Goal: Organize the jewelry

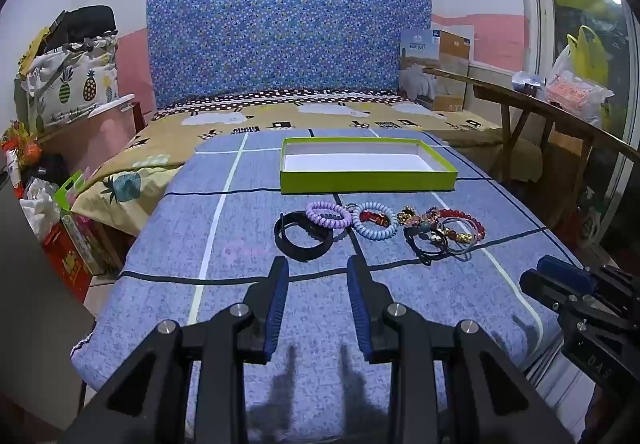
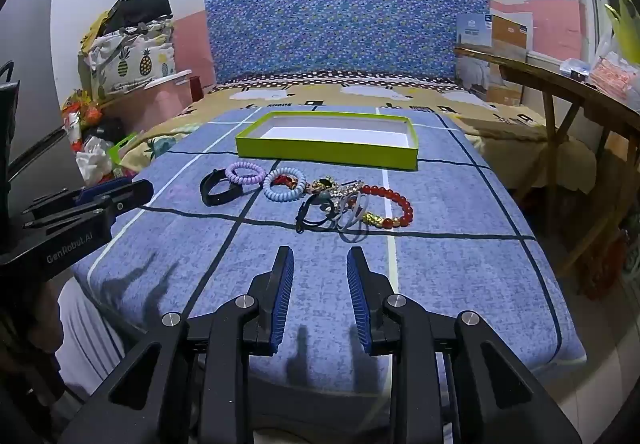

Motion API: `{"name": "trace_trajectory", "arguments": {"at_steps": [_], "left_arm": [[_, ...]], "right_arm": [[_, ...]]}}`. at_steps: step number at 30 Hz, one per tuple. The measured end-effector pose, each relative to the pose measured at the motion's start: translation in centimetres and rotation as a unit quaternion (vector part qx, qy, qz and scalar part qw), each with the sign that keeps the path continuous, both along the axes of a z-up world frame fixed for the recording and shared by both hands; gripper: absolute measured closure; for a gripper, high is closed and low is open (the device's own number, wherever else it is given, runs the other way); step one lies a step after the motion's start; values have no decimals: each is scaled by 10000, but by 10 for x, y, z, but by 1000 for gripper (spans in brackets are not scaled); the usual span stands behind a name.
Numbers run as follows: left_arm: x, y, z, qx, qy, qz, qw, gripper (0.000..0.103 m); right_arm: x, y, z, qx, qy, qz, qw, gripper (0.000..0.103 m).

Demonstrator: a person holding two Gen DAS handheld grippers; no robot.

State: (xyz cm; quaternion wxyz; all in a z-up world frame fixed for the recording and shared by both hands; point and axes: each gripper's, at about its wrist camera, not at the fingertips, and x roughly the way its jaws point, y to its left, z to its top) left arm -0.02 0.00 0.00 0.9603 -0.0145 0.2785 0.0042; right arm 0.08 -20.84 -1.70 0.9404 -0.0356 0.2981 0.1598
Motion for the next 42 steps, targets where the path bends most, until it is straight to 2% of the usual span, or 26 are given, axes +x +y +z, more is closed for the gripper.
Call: {"name": "trace_trajectory", "arguments": {"at_steps": [9, 17, 42], "left_arm": [[3, -2, -11, 13, 34, -43, 10000, 71], [1, 9, -9, -82, 54, -48, 9999, 71], [-2, -2, -3, 4, 86, -75, 9999, 71]], "right_arm": [[0, 0, 0, -31, -2, -10, 10000, 75], [-1, 1, 1, -48, 3, -13, 10000, 75], [0, 0, 3, -56, -4, -15, 10000, 74]]}}
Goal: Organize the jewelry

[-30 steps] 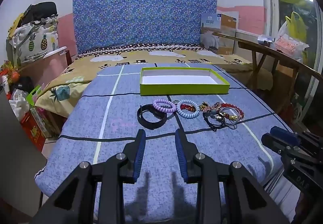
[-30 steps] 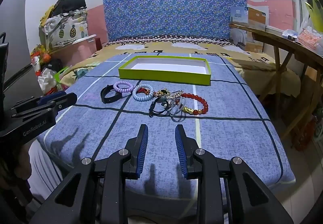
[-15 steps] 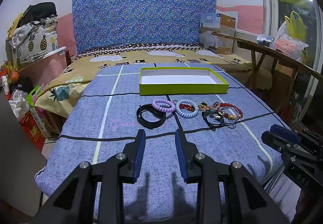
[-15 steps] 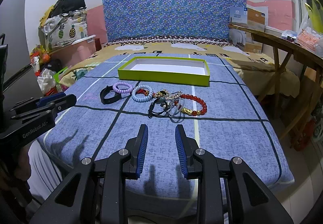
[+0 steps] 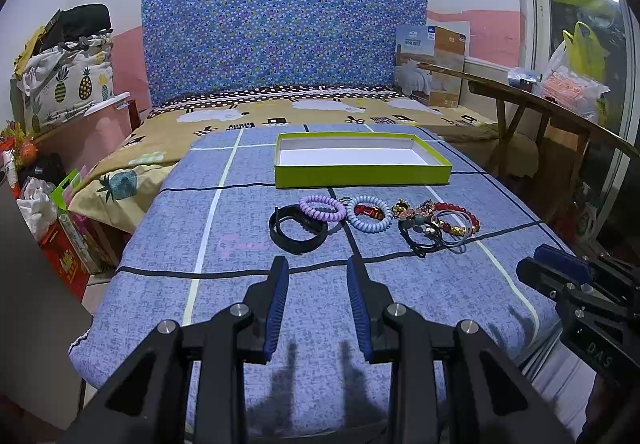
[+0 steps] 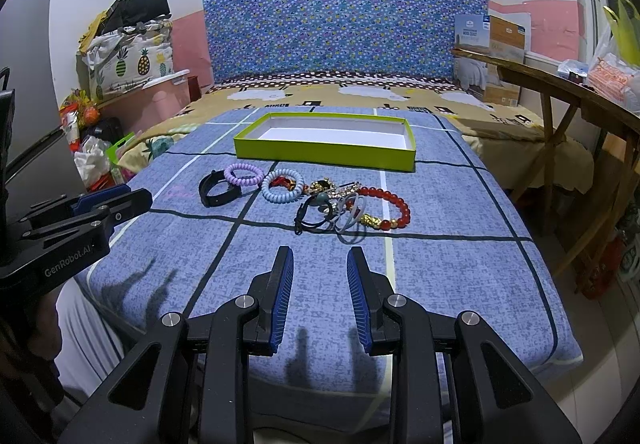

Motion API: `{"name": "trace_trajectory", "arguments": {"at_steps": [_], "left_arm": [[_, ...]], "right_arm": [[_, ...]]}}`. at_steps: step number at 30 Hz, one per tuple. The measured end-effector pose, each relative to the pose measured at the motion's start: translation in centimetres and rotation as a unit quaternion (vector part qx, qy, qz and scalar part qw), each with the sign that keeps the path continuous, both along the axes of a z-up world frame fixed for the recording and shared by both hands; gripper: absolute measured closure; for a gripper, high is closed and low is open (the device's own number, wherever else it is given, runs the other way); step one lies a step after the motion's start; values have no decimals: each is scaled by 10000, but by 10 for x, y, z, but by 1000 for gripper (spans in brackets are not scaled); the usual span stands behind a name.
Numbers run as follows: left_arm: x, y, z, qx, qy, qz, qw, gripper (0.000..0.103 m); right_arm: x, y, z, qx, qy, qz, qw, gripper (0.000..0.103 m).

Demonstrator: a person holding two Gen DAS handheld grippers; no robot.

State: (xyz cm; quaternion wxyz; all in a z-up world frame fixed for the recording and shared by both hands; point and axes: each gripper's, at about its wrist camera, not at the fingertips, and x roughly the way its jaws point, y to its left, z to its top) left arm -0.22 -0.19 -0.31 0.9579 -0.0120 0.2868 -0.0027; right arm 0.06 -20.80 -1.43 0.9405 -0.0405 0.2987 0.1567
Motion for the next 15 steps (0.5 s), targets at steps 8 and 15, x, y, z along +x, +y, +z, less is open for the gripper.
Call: {"name": "trace_trajectory", "arguments": {"at_steps": [8, 15], "left_arm": [[0, -3, 0, 7, -7, -14, 10000, 71], [0, -4, -1, 5, 5, -36, 10000, 71]], "right_arm": [[0, 0, 0, -3, -3, 2, 10000, 74], [-1, 0, 0, -4, -5, -1, 10000, 74]]}}
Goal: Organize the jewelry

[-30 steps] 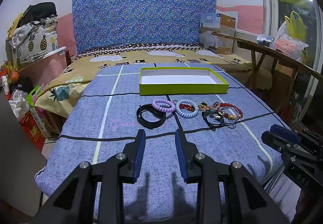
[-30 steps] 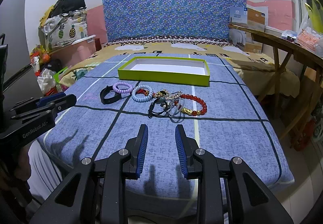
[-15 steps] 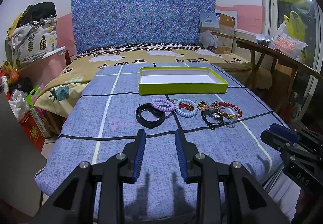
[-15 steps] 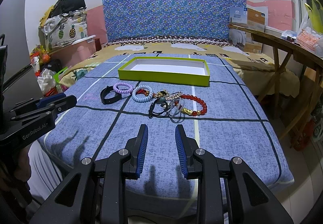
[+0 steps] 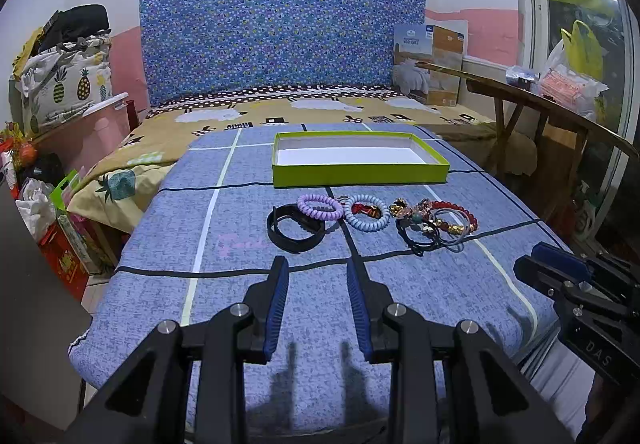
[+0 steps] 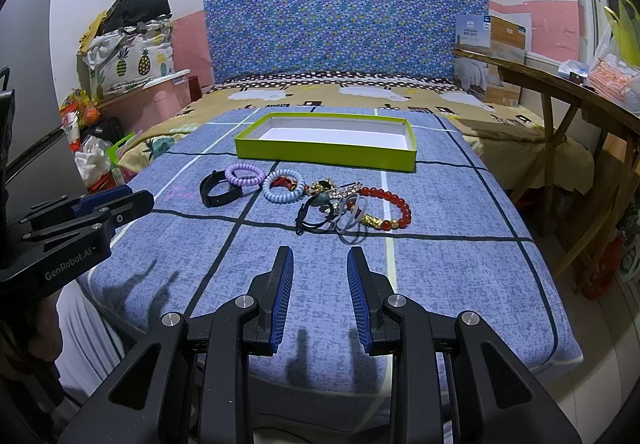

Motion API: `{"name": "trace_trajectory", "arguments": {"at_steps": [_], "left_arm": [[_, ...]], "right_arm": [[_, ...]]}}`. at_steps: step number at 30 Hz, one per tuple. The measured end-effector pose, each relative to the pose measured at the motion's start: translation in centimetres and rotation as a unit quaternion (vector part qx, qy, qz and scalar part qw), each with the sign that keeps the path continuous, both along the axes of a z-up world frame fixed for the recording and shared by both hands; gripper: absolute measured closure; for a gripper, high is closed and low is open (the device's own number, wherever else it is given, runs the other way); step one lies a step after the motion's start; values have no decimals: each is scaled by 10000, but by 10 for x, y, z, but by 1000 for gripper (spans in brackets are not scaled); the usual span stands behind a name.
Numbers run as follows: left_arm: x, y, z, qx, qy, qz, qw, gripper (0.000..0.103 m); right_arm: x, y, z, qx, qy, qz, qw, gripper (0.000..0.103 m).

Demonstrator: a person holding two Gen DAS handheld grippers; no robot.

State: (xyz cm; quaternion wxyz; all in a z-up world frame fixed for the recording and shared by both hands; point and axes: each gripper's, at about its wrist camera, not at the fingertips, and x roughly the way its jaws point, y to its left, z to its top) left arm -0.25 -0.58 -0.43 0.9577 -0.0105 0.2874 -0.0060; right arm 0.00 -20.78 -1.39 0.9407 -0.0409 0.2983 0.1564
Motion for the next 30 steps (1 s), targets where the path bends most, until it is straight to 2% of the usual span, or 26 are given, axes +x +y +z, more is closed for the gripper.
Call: {"name": "trace_trajectory", "arguments": {"at_steps": [30], "left_arm": [[-2, -2, -2, -6, 29, 10, 10000, 71]], "right_arm": [[0, -1, 1, -1, -5, -1, 10000, 74]]}}
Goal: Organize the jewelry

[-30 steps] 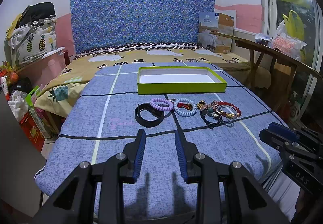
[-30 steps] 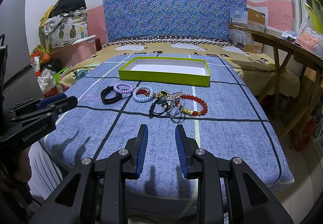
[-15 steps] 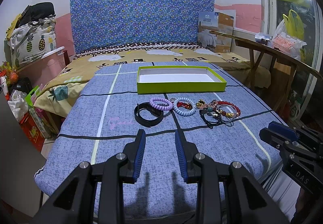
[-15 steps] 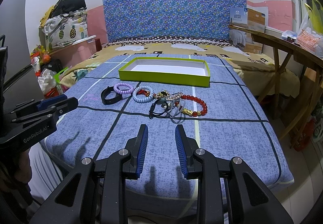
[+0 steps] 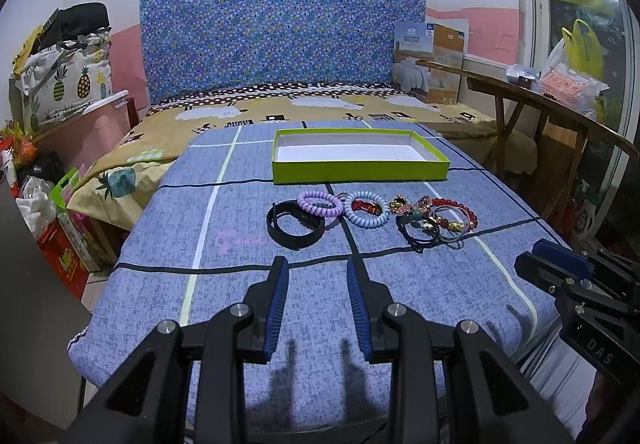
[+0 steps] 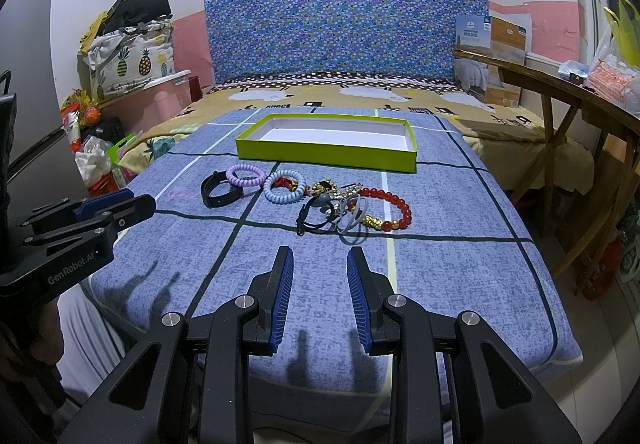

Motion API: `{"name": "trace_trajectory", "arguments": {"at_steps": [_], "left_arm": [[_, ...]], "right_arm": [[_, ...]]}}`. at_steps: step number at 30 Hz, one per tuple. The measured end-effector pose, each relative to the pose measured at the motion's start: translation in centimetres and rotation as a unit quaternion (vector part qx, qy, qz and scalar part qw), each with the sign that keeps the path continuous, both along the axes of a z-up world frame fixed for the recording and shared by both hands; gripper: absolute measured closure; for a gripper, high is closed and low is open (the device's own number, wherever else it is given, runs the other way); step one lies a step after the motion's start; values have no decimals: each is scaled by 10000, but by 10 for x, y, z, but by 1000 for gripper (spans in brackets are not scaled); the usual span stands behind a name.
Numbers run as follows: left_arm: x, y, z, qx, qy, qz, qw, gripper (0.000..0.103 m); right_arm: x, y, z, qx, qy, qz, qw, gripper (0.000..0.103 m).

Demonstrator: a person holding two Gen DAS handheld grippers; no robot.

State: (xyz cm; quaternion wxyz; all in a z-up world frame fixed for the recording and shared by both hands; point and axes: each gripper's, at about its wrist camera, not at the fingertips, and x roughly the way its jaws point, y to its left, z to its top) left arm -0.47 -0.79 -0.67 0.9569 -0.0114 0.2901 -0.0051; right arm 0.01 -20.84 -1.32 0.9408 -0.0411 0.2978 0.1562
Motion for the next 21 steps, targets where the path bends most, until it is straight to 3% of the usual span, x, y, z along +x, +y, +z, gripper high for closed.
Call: {"name": "trace_trajectory", "arguments": {"at_steps": [21], "left_arm": [[26, 17, -5, -207, 221, -74, 9995, 71]], "right_arm": [[21, 5, -5, -9, 99, 4, 10000, 74]]}}
